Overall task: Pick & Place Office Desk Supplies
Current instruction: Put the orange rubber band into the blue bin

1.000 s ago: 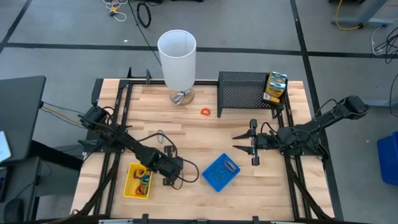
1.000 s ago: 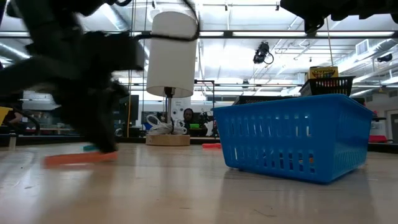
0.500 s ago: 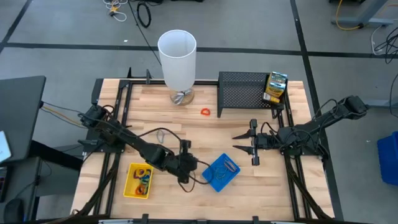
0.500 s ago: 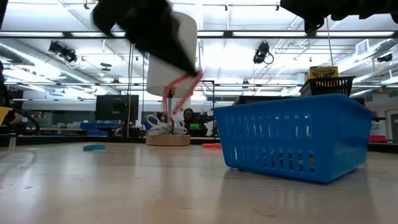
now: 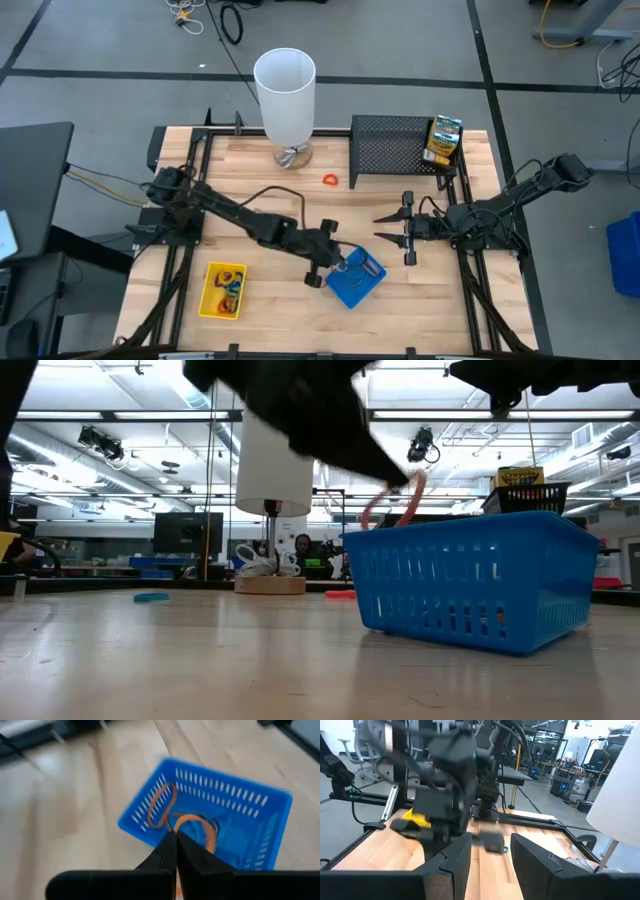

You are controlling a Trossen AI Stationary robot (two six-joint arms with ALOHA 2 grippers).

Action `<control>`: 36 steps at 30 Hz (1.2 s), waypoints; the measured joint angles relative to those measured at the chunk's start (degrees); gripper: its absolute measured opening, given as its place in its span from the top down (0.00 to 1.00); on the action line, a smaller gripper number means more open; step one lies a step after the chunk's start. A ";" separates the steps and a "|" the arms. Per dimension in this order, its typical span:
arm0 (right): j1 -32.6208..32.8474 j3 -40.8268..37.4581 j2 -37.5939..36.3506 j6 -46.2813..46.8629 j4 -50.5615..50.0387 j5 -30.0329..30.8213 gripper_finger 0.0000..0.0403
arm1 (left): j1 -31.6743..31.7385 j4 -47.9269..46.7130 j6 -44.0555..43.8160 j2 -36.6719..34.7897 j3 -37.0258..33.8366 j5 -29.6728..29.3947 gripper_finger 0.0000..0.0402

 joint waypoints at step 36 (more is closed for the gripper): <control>-0.01 0.00 0.00 0.18 -0.37 0.33 0.63 | 0.82 8.41 -0.37 2.13 0.04 4.37 0.40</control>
